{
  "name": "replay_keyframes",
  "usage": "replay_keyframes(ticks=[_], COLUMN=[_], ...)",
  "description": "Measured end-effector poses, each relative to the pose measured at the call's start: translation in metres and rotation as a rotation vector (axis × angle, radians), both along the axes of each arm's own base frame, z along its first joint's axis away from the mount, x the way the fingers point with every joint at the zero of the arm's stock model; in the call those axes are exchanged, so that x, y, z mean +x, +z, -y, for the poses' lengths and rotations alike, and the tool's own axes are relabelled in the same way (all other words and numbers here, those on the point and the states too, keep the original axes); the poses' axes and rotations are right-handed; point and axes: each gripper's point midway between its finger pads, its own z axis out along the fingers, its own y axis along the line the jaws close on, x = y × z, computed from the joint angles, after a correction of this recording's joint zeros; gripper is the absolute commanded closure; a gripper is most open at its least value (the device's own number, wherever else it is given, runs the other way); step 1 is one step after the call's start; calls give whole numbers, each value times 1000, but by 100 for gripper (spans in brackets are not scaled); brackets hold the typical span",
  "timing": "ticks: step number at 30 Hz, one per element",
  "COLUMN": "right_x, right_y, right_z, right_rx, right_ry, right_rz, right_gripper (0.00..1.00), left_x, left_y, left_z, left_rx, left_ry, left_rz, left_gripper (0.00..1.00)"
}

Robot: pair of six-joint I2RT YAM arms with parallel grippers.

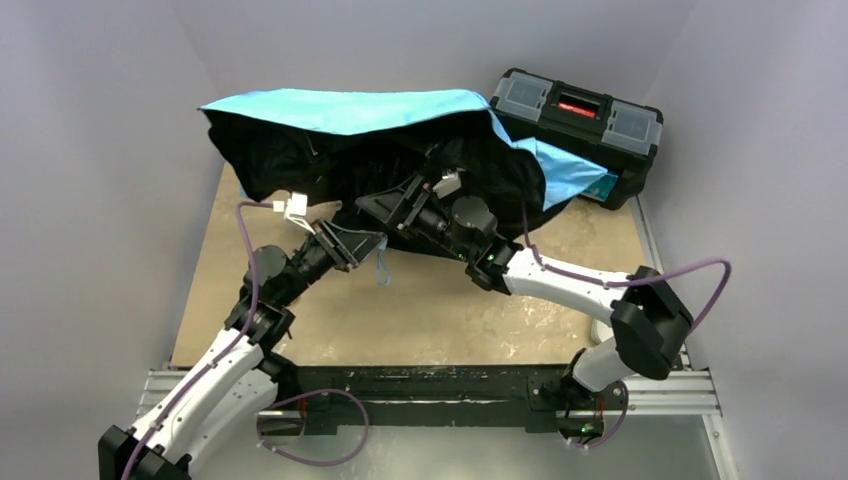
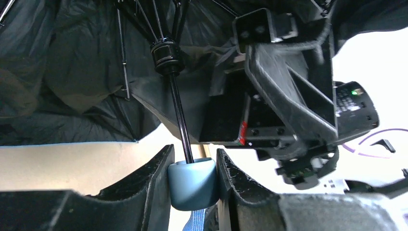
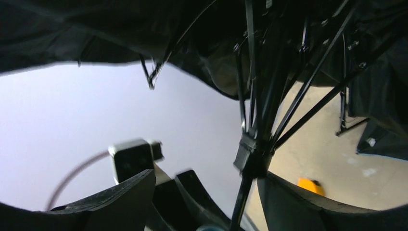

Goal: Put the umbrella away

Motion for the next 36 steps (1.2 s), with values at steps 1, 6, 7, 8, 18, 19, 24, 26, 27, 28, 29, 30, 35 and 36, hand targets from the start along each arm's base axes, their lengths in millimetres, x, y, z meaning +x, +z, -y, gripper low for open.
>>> replay_keyframes(ticks=[1, 6, 7, 8, 18, 19, 24, 26, 27, 28, 29, 30, 35, 36], right_x=[-2, -28, -34, -39, -81, -90, -156, -184, -196, -204, -212, -216, -176, -159], right_y=[4, 16, 15, 13, 65, 83, 203, 246, 265, 278, 290, 299, 330, 330], right_z=[-2, -8, -8, -9, 21, 25, 65, 94, 108, 118, 130, 138, 165, 167], right_rx=[-38, -263, -304, -340, -561, -540, -350, -264, -226, -198, -170, -155, -169, -195], right_ry=[17, 189, 227, 264, 527, 555, 588, 568, 545, 523, 493, 461, 105, 26], right_rz=[22, 143, 159, 174, 361, 389, 681, 808, 865, 909, 952, 977, 943, 906], right_gripper=[21, 16, 16, 16, 1, 1, 1, 1, 1, 1, 1, 1, 5, 6], left_x=[1, 17, 20, 23, 18, 22, 49, 53, 53, 53, 53, 52, 48, 45], left_y=[6, 13, 12, 10, 44, 48, 15, -7, -16, -22, -28, -32, -40, -42], left_z=[-3, -15, -16, -18, -12, -16, -40, -47, -49, -51, -52, -53, -51, -51], left_rx=[15, 97, 110, 126, 114, 115, 179, 212, 226, 235, 245, 253, 262, 260], left_ry=[14, 88, 98, 109, 29, 55, 185, 213, 222, 227, 230, 230, 207, 199], left_rz=[10, 12, 7, -4, 51, 63, -25, -88, -116, -136, -155, -167, -170, -167], left_gripper=[100, 100, 100, 100, 100, 100, 100, 100, 100, 100, 100, 100, 100, 100])
